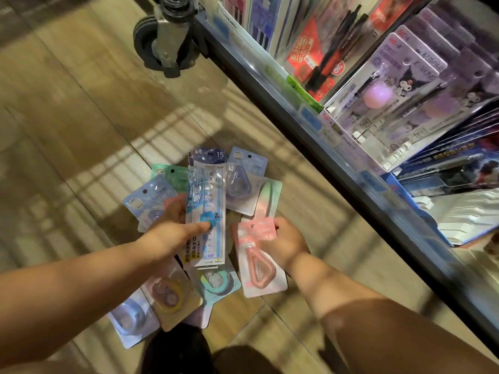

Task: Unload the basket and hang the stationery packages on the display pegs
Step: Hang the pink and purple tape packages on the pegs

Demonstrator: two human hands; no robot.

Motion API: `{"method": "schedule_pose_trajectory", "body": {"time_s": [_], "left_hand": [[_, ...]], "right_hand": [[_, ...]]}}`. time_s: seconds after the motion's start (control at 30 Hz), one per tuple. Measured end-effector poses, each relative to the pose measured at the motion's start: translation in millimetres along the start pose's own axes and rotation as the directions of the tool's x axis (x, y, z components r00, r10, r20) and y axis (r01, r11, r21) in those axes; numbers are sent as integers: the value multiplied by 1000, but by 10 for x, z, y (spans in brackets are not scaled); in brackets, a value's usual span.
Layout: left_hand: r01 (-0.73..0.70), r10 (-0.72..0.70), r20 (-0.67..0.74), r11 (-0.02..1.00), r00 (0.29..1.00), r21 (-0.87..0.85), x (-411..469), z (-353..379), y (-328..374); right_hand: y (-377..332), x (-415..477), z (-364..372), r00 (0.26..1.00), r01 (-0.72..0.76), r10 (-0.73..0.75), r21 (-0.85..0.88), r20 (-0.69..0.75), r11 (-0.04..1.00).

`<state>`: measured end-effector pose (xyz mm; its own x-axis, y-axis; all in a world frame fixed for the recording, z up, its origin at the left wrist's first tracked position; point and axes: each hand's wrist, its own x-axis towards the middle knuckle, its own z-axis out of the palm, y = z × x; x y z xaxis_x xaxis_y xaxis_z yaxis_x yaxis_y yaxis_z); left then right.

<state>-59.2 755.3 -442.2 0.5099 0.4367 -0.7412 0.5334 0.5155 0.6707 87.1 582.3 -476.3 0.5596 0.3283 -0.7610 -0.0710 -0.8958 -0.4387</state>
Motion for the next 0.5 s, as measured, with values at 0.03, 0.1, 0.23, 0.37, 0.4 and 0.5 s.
{"method": "schedule_pose_trajectory", "body": {"time_s": [0.03,0.1,0.23,0.37,0.4,0.5], "left_hand": [[0,0,-4,1000,1000,-13,-5,4,10],[3,-3,-5,999,1000,-43,-13,7,9],[16,-15,17,999,1000,-38,-37,-11,-1],[62,-52,100,993,994,-100,-60,18,25],[70,-57,130,993,990,-99,-79,53,36],[105,-76,209,986,975,-131,-131,147,66]], "right_hand": [[36,-38,-20,1000,-3,3,3,20,1000],[125,-98,-54,999,3,-5,40,38,999],[188,-254,-184,994,73,-102,443,43,893],[8,-373,-324,958,119,-274,747,87,654],[-42,-373,-326,946,134,-312,777,84,615],[-225,-304,-256,945,169,-323,789,40,591]]}}
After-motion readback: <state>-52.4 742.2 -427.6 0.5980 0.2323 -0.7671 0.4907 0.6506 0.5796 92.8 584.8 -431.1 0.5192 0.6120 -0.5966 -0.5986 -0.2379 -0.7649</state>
